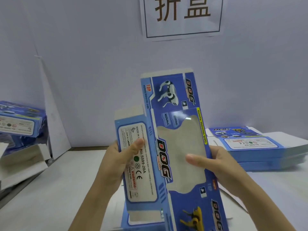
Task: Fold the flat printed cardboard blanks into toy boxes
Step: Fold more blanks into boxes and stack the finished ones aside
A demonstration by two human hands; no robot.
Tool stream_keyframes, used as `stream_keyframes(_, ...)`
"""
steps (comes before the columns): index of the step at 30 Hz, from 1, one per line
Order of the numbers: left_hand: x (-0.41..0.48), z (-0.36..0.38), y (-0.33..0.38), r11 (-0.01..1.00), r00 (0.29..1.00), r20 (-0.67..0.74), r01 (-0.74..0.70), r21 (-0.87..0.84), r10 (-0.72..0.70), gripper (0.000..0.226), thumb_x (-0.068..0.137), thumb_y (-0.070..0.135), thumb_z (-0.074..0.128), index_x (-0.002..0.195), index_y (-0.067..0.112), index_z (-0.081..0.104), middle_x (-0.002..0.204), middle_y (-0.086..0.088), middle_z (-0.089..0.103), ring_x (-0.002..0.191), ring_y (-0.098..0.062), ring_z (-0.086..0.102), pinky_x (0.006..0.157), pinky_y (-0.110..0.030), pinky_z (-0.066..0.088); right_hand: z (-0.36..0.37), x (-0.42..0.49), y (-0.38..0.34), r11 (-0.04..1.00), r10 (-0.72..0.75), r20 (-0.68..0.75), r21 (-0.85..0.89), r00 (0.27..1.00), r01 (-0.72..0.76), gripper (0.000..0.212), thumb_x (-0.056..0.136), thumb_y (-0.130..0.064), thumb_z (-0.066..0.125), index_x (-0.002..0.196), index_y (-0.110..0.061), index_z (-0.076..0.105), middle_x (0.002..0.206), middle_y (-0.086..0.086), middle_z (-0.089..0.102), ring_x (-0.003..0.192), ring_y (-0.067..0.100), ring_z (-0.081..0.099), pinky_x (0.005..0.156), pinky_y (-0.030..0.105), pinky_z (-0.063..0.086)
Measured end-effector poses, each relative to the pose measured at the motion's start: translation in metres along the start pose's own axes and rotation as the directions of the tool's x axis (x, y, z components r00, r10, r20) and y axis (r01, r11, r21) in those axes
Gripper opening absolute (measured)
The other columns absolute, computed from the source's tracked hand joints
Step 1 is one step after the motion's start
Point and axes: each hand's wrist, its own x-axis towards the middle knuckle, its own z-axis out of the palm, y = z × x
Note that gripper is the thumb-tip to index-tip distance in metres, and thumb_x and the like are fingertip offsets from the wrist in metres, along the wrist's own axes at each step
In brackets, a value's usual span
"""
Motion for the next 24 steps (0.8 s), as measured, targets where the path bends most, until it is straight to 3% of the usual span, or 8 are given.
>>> stream_keyframes(3,-0.002,0.001,0.001,0.999,0.999,-0.012,-0.03,0.016,0.03,0.04,0.058,0.033,0.077,0.091,0.012,0.07,0.089,-0.018,0.074,0.074,-0.035,0.072,0.054,-0.037,0.059,0.004,-0.001,-0.001,0.998,-0.045,-0.029,0.038,0.999,0.046,0.04,0.062,-0.04,0.085,0.093,-0.019,0.074,0.093,0.009,0.076,0.08,0.024,0.074,0.057,0.024,0.056)
stream_keyframes(6,-0.002,0.004,0.0,0.995,0.997,-0.047,-0.057,0.079,0.061,0.055,0.057,0.037,0.076,0.102,0.008,0.065,0.088,-0.016,0.074,0.075,-0.036,0.072,0.057,-0.04,0.06,0.009,0.001,0.002,0.988,-0.057,-0.094,0.141,0.994,0.069,0.039,0.064,-0.034,0.083,0.096,-0.016,0.07,0.095,0.013,0.075,0.082,0.028,0.073,0.059,0.031,0.058)
stream_keyframes(9,-0.002,0.004,-0.001,0.995,0.996,-0.067,-0.045,0.093,0.051,0.049,0.06,0.037,0.075,0.1,0.011,0.065,0.085,-0.013,0.075,0.072,-0.034,0.073,0.055,-0.038,0.06,0.012,0.002,0.001,0.987,-0.062,-0.13,0.138,0.99,0.08,0.036,0.062,-0.036,0.077,0.093,-0.018,0.072,0.096,0.013,0.075,0.084,0.03,0.073,0.062,0.034,0.059)
stream_keyframes(14,-0.003,0.006,0.0,0.998,0.999,-0.037,-0.022,0.058,0.024,0.049,0.054,0.043,0.077,0.093,0.017,0.066,0.087,-0.013,0.075,0.073,-0.032,0.073,0.052,-0.033,0.058,0.012,0.001,-0.001,0.995,-0.029,-0.167,0.093,0.986,0.045,0.056,0.059,-0.042,0.075,0.107,-0.014,0.066,0.095,0.01,0.075,0.084,0.029,0.073,0.07,0.041,0.06)
stream_keyframes(17,-0.004,0.012,-0.001,0.994,0.993,-0.113,-0.022,0.111,0.034,0.051,0.056,0.048,0.074,0.097,0.02,0.062,0.085,-0.008,0.076,0.07,-0.026,0.073,0.05,-0.029,0.056,0.013,0.0,-0.002,0.993,-0.051,-0.202,0.096,0.978,0.072,0.055,0.058,-0.04,0.075,0.104,-0.012,0.066,0.092,0.009,0.075,0.081,0.028,0.073,0.064,0.037,0.06)
stream_keyframes(19,-0.003,0.017,-0.002,0.976,0.985,-0.149,-0.05,0.21,0.083,0.054,0.063,0.05,0.069,0.109,0.024,0.056,0.095,-0.001,0.075,0.074,-0.017,0.073,0.052,-0.021,0.055,0.018,0.0,-0.003,0.991,-0.082,-0.261,0.078,0.962,0.106,0.051,0.06,-0.04,0.075,0.101,-0.012,0.067,0.088,0.007,0.076,0.078,0.025,0.074,0.058,0.032,0.059)
stream_keyframes(22,-0.007,0.028,-0.002,0.921,0.96,-0.182,-0.135,0.365,0.212,0.078,0.067,0.053,0.064,0.139,0.038,0.036,0.126,0.02,0.052,0.112,0.0,0.055,0.076,-0.011,0.048,0.024,0.002,-0.002,0.979,-0.18,-0.418,0.014,0.89,0.205,0.035,0.07,-0.037,0.072,0.096,-0.015,0.07,0.083,0.001,0.076,0.073,0.019,0.073,0.052,0.027,0.057)
stream_keyframes(24,-0.012,0.034,-0.001,0.876,0.948,-0.106,-0.231,0.424,0.301,0.071,0.069,0.06,0.065,0.134,0.045,0.04,0.13,0.027,0.049,0.12,0.008,0.048,0.097,-0.016,0.042,0.026,0.003,-0.004,0.966,-0.244,-0.464,-0.039,0.851,0.256,0.028,0.073,-0.038,0.072,0.095,-0.021,0.071,0.083,-0.005,0.076,0.075,0.015,0.072,0.051,0.019,0.053)
